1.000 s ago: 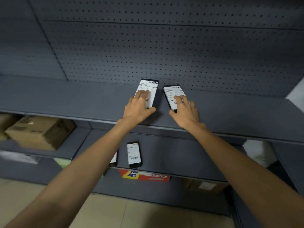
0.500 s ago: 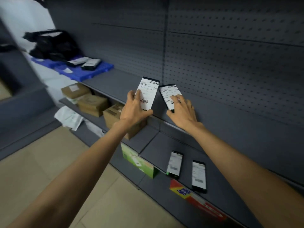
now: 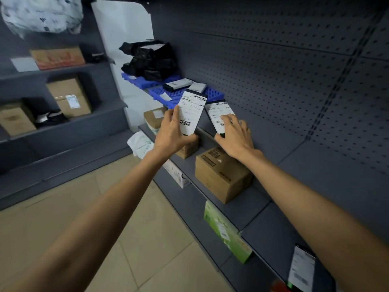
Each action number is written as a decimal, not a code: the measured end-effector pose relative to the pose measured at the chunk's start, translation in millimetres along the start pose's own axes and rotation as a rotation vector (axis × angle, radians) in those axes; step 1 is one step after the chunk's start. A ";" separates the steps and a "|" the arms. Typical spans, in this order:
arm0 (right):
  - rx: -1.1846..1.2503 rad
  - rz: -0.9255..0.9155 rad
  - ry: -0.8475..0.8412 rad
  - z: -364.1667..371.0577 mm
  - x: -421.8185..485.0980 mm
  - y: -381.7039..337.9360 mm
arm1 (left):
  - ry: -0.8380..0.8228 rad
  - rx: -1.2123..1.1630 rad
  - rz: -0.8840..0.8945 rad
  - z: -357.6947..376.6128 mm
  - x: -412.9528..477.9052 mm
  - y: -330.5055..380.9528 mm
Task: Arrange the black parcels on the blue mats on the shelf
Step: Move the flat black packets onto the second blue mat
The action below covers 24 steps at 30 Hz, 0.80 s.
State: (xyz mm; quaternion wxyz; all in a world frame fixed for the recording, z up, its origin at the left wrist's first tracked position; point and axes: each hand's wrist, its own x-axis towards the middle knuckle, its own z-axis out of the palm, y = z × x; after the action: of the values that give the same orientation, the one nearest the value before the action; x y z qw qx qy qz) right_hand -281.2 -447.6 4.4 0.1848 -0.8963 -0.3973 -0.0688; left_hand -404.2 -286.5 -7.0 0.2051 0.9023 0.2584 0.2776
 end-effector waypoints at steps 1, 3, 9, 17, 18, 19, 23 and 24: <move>-0.002 -0.010 0.000 6.3 14.0 -6.9 | 0.002 0.002 -0.007 -1.1 10.0 -11.5; -0.009 -0.021 -0.003 18.5 42.3 -16.6 | 0.009 0.005 -0.018 -0.5 31.3 -32.0; 0.008 -0.033 -0.016 53.4 137.7 -30.4 | 0.014 0.024 -0.035 10.0 108.4 -79.9; 0.005 -0.040 -0.004 82.1 286.8 -38.0 | 0.028 0.042 0.008 23.3 245.2 -123.9; 0.002 -0.041 -0.003 85.9 303.2 -39.7 | 0.026 0.044 0.010 25.4 260.4 -130.0; 0.000 -0.038 -0.006 90.1 317.7 -41.7 | 0.022 0.046 0.009 27.6 274.2 -136.3; -0.011 -0.013 -0.014 108.0 366.4 -47.5 | 0.005 0.037 0.004 36.7 325.6 -159.9; -0.012 -0.001 -0.013 111.8 377.6 -48.8 | 0.003 0.030 0.005 39.0 338.4 -166.0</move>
State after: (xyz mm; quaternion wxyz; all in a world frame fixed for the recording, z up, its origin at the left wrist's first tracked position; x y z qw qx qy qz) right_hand -65.0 -115.1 16.8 0.1766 -0.8976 -0.3985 -0.0653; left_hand -197.9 30.9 11.7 0.1905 0.9054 0.2605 0.2758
